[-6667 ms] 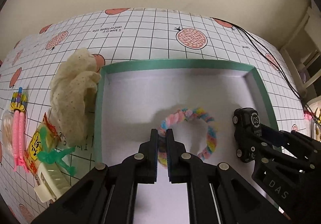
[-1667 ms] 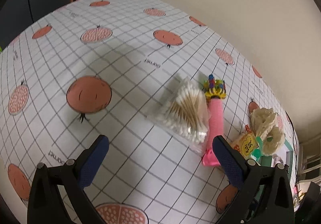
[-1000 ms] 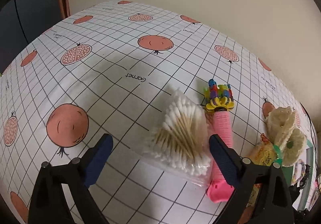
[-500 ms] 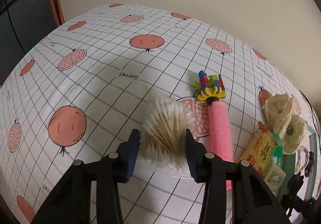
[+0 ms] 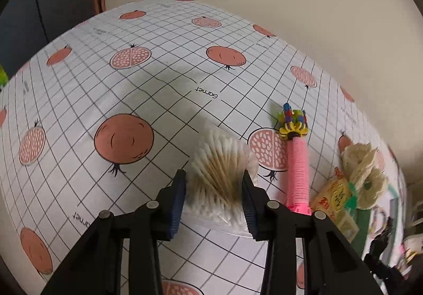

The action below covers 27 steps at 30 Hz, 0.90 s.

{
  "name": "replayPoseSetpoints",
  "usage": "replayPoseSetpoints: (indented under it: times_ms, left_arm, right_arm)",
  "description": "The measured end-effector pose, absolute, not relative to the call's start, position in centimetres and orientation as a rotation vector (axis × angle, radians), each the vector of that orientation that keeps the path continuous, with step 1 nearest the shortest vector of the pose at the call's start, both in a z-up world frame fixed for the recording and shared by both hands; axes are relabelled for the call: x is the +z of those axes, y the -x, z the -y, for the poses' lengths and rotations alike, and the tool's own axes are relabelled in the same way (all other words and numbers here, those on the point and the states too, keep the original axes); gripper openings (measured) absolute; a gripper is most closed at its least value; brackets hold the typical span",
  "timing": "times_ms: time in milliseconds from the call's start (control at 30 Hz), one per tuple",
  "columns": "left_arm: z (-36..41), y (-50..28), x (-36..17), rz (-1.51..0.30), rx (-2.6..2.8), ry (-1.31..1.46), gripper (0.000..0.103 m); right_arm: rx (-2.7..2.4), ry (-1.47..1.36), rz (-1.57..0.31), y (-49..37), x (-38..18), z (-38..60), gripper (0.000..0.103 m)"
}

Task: Organize objects
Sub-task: 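Close left gripper on cotton swab bag while right holds robot figure, then carry swab bag into tray with left gripper while right carries figure over tray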

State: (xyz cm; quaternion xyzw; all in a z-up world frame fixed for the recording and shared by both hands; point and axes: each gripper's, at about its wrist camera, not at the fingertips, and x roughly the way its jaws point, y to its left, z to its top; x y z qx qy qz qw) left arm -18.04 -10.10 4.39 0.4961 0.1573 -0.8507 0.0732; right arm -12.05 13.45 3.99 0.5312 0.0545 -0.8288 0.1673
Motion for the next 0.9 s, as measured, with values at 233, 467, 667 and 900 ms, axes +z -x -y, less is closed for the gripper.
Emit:
replayPoseSetpoints:
  times_ms: [233,467,667,900]
  left_arm:
    - [9.4,17.5,5.7,-0.483,-2.581,-1.467,0.041]
    - [6.3,16.9,7.3,-0.423,-2.670,-1.451,0.041]
    - [1.9,16.5,8.3,-0.364,-2.764,-1.487,0.041]
    - [-5.1,14.8,9.3,-0.234,-2.904,-1.566,0.041]
  right_arm:
    - [-2.393,-1.503,-0.136,12.1,4.7,-15.6,0.057]
    - [-2.448,-1.537,-0.108,12.6,4.7,-19.1,0.057]
    - [-2.490,-1.589,-0.086,13.0,4.3,-22.6,0.057]
    - [-2.542,-1.657,-0.050,13.2,3.8,-27.1,0.057]
